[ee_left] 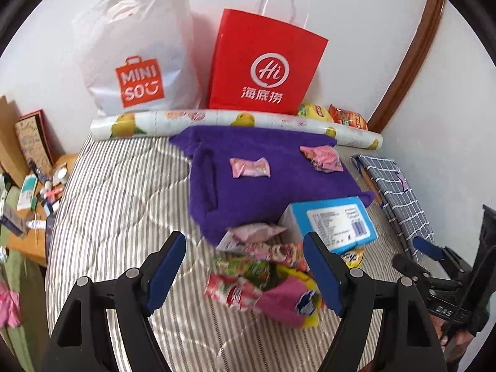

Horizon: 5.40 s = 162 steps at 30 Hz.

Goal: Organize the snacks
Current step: 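Grasp the yellow chip bag from the pile with the right gripper, then grasp the pink-red snack bag with the left gripper while the right holds the yellow bag, then carry both bags to the purple towel and open the right gripper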

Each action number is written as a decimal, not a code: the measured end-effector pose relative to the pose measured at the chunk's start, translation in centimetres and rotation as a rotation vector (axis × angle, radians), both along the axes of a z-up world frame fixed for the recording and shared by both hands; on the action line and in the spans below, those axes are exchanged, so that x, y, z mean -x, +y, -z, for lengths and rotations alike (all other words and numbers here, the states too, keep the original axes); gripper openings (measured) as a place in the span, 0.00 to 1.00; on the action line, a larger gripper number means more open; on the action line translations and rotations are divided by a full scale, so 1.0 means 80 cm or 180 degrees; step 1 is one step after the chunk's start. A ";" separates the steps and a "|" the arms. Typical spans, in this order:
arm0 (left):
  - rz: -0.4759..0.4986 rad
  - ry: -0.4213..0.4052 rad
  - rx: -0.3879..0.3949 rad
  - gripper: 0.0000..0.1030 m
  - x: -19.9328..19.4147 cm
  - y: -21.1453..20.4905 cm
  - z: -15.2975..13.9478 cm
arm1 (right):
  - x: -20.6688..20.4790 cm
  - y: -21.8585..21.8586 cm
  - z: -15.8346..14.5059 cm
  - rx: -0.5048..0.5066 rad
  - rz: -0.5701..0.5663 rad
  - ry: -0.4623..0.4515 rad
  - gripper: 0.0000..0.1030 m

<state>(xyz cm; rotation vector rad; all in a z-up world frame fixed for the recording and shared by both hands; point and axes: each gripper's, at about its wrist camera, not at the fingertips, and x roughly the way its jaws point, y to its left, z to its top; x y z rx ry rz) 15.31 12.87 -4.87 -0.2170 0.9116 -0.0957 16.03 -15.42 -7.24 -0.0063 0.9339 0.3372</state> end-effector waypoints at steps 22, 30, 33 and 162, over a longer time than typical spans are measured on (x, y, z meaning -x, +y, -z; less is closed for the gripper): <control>-0.0069 0.0186 0.0060 0.75 0.022 0.031 0.051 | -0.032 0.033 0.107 -0.0483 -0.0056 0.0793 0.70; -0.0060 0.0288 0.0175 0.75 0.019 0.030 0.076 | -0.031 0.012 0.113 -0.0772 -0.0041 0.0934 0.45; -0.0056 0.0356 0.0256 0.75 0.015 0.029 0.086 | -0.021 0.000 0.098 -0.0768 -0.0009 0.0808 0.44; 0.0476 -0.0073 0.0668 0.18 -0.043 -0.082 -0.010 | -0.049 -0.053 -0.035 -0.0530 -0.0117 -0.0041 0.44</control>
